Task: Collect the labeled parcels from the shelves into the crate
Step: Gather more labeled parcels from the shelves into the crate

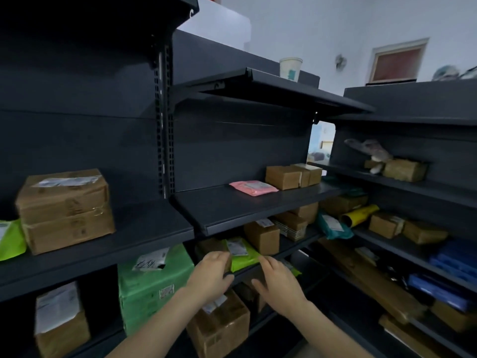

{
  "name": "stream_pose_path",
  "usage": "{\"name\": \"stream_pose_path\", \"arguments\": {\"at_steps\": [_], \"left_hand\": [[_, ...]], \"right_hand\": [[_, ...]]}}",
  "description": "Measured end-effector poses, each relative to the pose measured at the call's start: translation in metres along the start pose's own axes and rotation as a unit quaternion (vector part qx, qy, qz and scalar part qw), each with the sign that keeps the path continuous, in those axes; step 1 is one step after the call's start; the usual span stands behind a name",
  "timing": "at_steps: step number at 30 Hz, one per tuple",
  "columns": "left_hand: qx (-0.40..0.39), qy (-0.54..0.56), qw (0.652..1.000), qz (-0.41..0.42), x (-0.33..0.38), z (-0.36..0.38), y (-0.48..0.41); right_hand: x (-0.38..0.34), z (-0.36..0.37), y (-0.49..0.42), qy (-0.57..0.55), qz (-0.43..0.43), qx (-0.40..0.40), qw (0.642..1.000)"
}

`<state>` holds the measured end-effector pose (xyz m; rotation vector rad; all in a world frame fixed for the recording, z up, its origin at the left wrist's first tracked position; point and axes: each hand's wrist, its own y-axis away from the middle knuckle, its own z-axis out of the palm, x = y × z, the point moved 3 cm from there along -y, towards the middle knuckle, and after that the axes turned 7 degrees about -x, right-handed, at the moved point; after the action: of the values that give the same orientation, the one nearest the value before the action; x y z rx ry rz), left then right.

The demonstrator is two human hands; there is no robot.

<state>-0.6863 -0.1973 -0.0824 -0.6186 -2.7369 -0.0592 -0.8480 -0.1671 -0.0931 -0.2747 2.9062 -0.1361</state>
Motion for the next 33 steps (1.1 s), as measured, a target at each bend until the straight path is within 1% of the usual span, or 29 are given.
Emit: {"name": "stream_pose_path", "arguments": {"at_steps": [3,9,14,18,23,29,33], "left_hand": [[-0.003,-0.009,1.000,0.023,0.005,0.001,-0.037],[-0.027,-0.005,0.998,0.065,0.026,0.015,-0.091],[-0.034,-0.011,0.997,0.075,0.042,0.022,-0.129],[-0.029,-0.047,0.996,0.076,0.059,0.029,-0.161],[-0.008,-0.071,0.996,0.048,0.088,0.034,-0.206],[0.009,-0.067,0.997,-0.022,0.123,0.040,-0.260],[0.010,-0.074,0.995,-0.061,0.146,0.040,-0.285]], "right_hand": [[0.018,-0.004,-0.016,-0.004,0.019,0.015,1.000],[0.064,-0.015,-0.035,0.013,0.056,0.014,0.998],[0.105,-0.025,-0.050,0.021,0.070,0.022,0.997],[0.142,-0.034,-0.067,0.028,0.071,0.030,0.997],[0.201,-0.044,-0.091,0.038,0.045,0.040,0.998],[0.286,-0.058,-0.116,0.070,-0.004,0.035,0.997],[0.333,-0.066,-0.136,0.081,-0.031,0.060,0.994]]}}
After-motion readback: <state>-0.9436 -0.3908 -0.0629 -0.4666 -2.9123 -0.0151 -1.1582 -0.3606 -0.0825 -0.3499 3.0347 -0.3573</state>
